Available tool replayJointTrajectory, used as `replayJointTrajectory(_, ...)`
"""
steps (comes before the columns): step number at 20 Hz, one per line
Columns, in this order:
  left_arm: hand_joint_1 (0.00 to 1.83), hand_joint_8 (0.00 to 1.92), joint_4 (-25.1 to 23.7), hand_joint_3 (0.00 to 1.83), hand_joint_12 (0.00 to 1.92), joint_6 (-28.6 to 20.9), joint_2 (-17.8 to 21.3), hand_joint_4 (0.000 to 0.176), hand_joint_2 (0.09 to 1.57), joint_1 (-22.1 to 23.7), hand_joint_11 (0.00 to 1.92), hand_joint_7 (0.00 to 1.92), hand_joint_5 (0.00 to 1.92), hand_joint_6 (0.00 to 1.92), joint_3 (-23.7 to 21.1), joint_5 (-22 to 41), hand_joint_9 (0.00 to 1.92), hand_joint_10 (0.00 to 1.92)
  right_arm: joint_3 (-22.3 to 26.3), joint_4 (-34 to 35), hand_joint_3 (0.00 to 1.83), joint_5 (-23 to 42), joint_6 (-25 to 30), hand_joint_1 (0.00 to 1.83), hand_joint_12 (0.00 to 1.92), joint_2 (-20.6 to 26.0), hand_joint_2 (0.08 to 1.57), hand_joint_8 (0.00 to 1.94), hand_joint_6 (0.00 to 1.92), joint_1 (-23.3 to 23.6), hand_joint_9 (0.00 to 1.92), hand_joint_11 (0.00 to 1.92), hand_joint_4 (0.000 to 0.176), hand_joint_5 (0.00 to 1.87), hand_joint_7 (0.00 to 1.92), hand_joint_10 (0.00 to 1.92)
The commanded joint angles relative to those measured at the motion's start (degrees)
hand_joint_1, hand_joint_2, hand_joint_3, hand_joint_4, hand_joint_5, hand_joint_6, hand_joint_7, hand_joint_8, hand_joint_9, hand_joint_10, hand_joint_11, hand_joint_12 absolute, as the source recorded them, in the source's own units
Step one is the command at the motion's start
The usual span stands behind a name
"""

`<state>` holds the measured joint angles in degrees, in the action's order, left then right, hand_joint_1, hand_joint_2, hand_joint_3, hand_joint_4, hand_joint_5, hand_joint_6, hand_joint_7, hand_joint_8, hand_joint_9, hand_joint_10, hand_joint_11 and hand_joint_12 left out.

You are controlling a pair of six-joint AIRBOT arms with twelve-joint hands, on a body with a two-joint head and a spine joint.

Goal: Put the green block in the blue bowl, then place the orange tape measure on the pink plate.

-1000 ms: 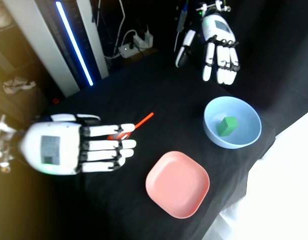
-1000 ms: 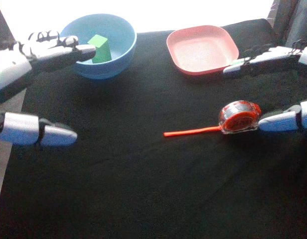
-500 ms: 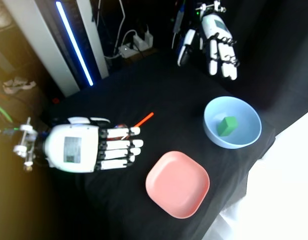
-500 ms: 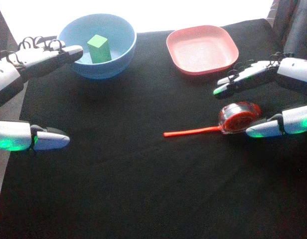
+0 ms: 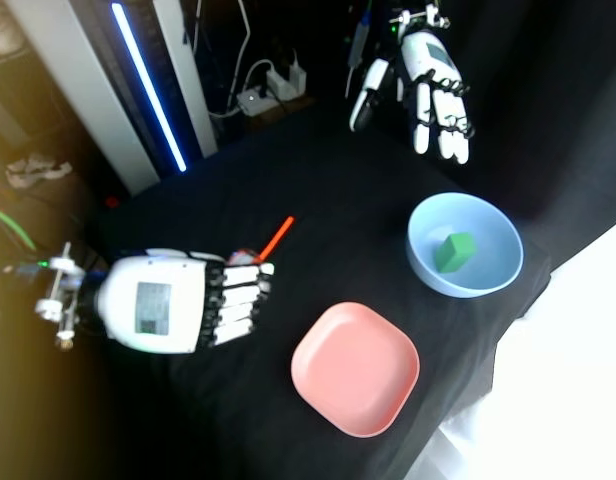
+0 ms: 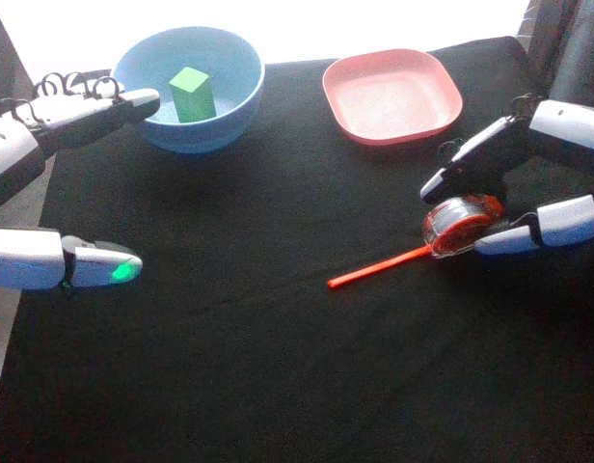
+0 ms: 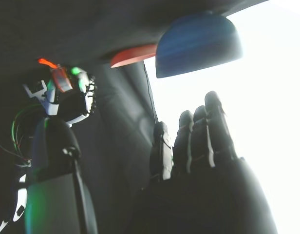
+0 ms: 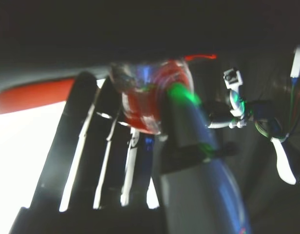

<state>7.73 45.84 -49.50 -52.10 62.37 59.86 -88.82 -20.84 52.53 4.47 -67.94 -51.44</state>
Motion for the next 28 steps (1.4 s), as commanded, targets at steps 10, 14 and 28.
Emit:
replayJointTrajectory(10, 0.80, 0.01, 2.2, 0.01, 0.11, -0.9, 0.1, 0.119, 0.90, -1.8, 0.10, 0.12, 0.17, 0.01, 0.3, 8.2, 0.03, 0.01, 0.4, 2.7, 0.00, 9.3, 2.7, 1.40, 1.37, 1.5, 1.04, 0.72, 0.43, 1.0, 0.99, 0.84, 0.000, 1.25, 1.11, 1.15)
replayJointTrajectory(14, 0.80, 0.01, 2.5, 0.00, 0.12, -1.1, 0.1, 0.140, 0.90, -2.2, 0.10, 0.14, 0.18, 0.01, 0.2, 8.5, 0.04, 0.01, 2.2, 5.3, 0.00, 14.3, 2.7, 1.39, 1.36, 3.5, 1.06, 0.88, 0.16, 1.1, 0.96, 0.91, 0.000, 1.30, 1.03, 1.29)
replayJointTrajectory(28, 0.77, 0.00, 3.2, 0.00, 0.55, -2.1, -0.9, 0.126, 0.89, -3.3, 0.00, 0.17, 0.15, 0.00, 0.8, 9.5, 0.17, 0.00, -15.5, 6.1, 0.00, 0.7, -0.2, 1.40, 1.36, -7.3, 1.04, 0.84, 0.01, 19.5, 1.01, 0.95, 0.000, 1.37, 1.09, 1.21)
